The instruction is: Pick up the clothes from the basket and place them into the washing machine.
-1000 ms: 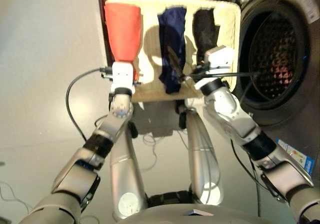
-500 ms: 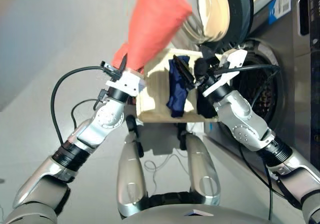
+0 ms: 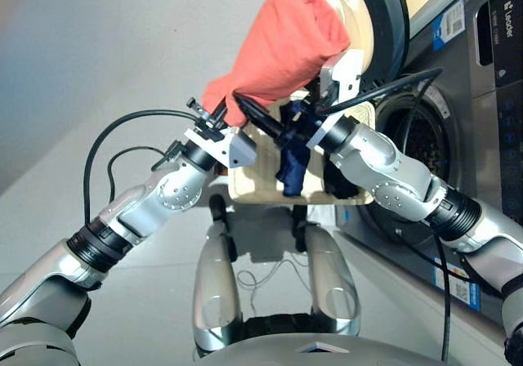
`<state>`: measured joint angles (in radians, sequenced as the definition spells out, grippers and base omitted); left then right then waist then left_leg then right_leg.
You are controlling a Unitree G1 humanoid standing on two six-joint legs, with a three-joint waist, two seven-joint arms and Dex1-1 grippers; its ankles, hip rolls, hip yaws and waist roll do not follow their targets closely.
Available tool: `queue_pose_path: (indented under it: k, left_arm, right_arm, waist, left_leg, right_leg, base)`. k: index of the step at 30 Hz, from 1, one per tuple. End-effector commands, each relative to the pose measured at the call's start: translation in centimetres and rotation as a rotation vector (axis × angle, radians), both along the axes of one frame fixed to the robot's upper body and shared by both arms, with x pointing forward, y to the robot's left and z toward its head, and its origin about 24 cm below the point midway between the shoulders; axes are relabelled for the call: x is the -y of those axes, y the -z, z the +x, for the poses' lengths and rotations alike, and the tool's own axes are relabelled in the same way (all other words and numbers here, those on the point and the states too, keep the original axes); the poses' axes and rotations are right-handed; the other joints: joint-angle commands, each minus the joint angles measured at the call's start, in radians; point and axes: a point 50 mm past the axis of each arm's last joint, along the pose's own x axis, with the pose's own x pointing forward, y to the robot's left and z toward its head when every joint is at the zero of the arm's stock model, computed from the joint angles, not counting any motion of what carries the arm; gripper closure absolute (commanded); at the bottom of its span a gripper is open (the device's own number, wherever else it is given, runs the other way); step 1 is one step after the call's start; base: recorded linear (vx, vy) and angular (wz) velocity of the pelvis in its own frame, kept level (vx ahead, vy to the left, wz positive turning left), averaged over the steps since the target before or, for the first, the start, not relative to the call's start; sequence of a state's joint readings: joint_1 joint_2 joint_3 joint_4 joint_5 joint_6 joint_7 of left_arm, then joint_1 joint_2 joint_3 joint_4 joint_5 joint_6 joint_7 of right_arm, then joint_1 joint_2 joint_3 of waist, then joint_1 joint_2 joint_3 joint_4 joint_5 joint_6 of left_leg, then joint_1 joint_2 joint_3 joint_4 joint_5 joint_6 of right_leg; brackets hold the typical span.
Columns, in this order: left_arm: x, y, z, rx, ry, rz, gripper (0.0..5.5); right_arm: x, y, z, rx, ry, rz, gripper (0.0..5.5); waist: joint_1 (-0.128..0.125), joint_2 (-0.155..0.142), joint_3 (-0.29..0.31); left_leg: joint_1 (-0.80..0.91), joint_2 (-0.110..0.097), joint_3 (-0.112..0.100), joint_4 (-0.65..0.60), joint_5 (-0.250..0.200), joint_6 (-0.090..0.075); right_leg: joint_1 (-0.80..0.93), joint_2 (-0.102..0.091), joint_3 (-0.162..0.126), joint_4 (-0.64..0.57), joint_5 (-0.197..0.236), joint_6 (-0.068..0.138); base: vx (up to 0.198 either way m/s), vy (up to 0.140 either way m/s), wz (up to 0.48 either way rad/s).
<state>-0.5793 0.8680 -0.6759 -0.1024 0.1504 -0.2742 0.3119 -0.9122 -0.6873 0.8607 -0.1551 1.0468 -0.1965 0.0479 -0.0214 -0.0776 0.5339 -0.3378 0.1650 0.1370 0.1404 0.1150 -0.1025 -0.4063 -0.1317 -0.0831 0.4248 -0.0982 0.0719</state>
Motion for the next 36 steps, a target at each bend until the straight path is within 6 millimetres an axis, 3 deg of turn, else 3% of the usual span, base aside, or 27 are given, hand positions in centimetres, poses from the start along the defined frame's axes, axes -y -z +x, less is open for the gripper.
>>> queue_pose_path:
  k: [1,5,6,7,8,17,19,23,24,26,27,28,30,32,33,36]
  left_arm:
    - [3.1,-3.5,-3.0,0.191,0.239,-0.012,5.5]
    - [3.3,-3.4,-3.0,0.199,0.243,-0.009,5.5]
    - [3.3,-3.4,-3.0,0.202,0.241,-0.007,5.5]
    - [3.4,-3.4,-2.9,0.205,0.24,-0.009,5.5]
    - [3.4,-3.4,-2.9,0.204,0.236,-0.011,5.5]
    - [3.2,-2.9,-2.7,0.195,0.201,-0.067,5.5]
    - [3.4,-2.8,-2.7,0.198,0.201,-0.099,5.5]
    - [3.0,-2.3,-2.5,0.188,0.157,-0.149,5.39]
    - [3.0,-2.1,-2.4,0.186,0.145,-0.156,5.11]
    - [3.1,-1.7,-2.3,0.176,0.134,-0.162,3.58]
    - [3.1,-1.6,-2.3,0.172,0.134,-0.171,1.14]
    - [3.1,-1.6,-2.3,0.17,0.141,-0.176,0.0]
    - [3.3,-1.8,-2.7,0.174,0.179,-0.194,0.0]
    - [3.8,-1.7,-2.8,0.174,0.206,-0.195,0.0]
    - [4.1,-2.1,-2.9,0.17,0.225,-0.233,0.0]
    - [4.4,-2.2,-2.7,0.161,0.23,-0.254,0.0]
  right_arm:
    - [-1.8,-4.6,-2.9,0.178,-0.182,0.074,0.0]
    - [-1.8,-4.5,-2.7,0.167,-0.171,0.096,0.0]
    - [-1.7,-4.5,-2.7,0.166,-0.165,0.099,3.0]
    - [-1.6,-4.4,-2.6,0.163,-0.158,0.105,3.39]
    - [-1.5,-4.3,-2.5,0.162,-0.148,0.113,5.5]
    - [0.2,-3.5,-1.7,0.188,0.008,0.214,5.5]
    - [0.8,-2.3,-1.2,0.156,0.073,0.258,5.5]
    - [3.2,2.1,-0.1,0.037,0.275,0.248,5.5]
    - [3.6,3.6,0.0,-0.018,0.313,0.229,5.5]
    - [5.2,6.3,0.5,-0.084,0.423,0.175,5.5]
    - [6.0,8.0,0.8,-0.1,0.498,0.104,5.5]
    - [6.3,9.0,0.9,-0.055,0.524,0.004,5.5]
    - [7.9,10.1,1.7,0.236,0.638,-0.39,5.5]
    - [10.4,12.9,3.1,0.183,0.855,-0.468,5.5]
    - [10.6,14.6,3.6,0.122,0.931,-0.472,5.5]
    - [10.8,16.1,4.5,0.069,1.011,-0.52,5.5]
  waist:
    - [-0.003,0.021,-0.014]
    - [-0.004,0.029,-0.014]
    - [-0.005,0.03,-0.014]
    - [-0.005,0.031,-0.014]
    - [-0.006,0.032,-0.014]
    - [-0.009,0.04,-0.014]
    - [-0.011,0.045,-0.014]
    - [-0.019,0.048,-0.014]
    - [-0.021,0.046,-0.014]
    - [-0.022,0.047,-0.014]
    - [-0.023,0.046,-0.014]
    - [-0.022,0.047,-0.014]
    - [-0.025,0.046,-0.014]
    - [-0.028,0.054,-0.014]
    - [-0.03,0.062,-0.014]
    - [-0.028,0.067,-0.014]
  left_leg:
    - [0.049,0.008,0.01,0.07,-0.072,-0.021]
    - [0.038,0.006,0.007,0.076,-0.072,-0.022]
    - [0.038,0.005,0.007,0.075,-0.072,-0.022]
    - [0.035,0.005,0.007,0.077,-0.071,-0.022]
    - [0.032,0.005,0.006,0.078,-0.071,-0.022]
    - [0.018,0.006,0.002,0.09,-0.075,-0.02]
    - [0.014,0.007,0.0,0.091,-0.074,-0.019]
    - [0.007,0.005,-0.001,0.091,-0.074,-0.017]
    - [0.005,0.004,-0.002,0.093,-0.075,-0.017]
    - [0.001,0.002,-0.005,0.094,-0.075,-0.016]
    - [0.0,0.001,-0.005,0.094,-0.075,-0.016]
    - [-0.001,0.001,-0.007,0.093,-0.074,-0.016]
    - [-0.001,0.001,-0.011,0.092,-0.076,-0.018]
    - [-0.002,-0.002,-0.012,0.091,-0.074,-0.016]
    - [-0.004,-0.005,-0.01,0.086,-0.072,-0.013]
    - [-0.006,-0.008,-0.007,0.083,-0.072,-0.01]
  right_leg:
    - [0.014,-0.021,0.048,-0.081,0.056,0.073]
    - [0.008,-0.024,0.046,-0.078,0.054,0.072]
    - [0.008,-0.025,0.046,-0.079,0.054,0.072]
    - [0.007,-0.025,0.045,-0.077,0.054,0.072]
    - [0.006,-0.026,0.044,-0.076,0.054,0.072]
    - [-0.001,-0.028,0.043,-0.071,0.05,0.071]
    - [-0.004,-0.029,0.041,-0.069,0.049,0.07]
    - [-0.006,-0.029,0.04,-0.07,0.047,0.07]
    - [-0.008,-0.029,0.039,-0.069,0.048,0.07]
    - [-0.008,-0.03,0.036,-0.071,0.047,0.071]
    - [-0.006,-0.031,0.036,-0.072,0.048,0.072]
    - [-0.006,-0.031,0.036,-0.074,0.05,0.072]
    - [-0.004,-0.032,0.034,-0.08,0.049,0.074]
    - [0.0,-0.035,0.035,-0.091,0.055,0.077]
    - [-0.005,-0.037,0.037,-0.097,0.064,0.08]
    - [-0.01,-0.036,0.044,-0.106,0.071,0.082]
  base:
    - [0.0,0.0,0.0]
    - [0.0,0.0,0.0]
    - [0.0,0.0,0.0]
    - [0.0,0.0,0.0]
    - [0.0,0.0,0.0]
    - [0.0,0.0,0.0]
    - [0.0,0.0,0.0]
    - [0.0,0.0,0.0]
    - [0.0,0.0,0.0]
    - [0.0,0.0,0.0]
    - [0.0,0.0,0.0]
    - [0.0,0.0,0.0]
    - [0.0,0.0,0.0]
    - [0.0,0.0,0.0]
    - [0.0,0.0,0.0]
    - [0.0,0.0,0.0]
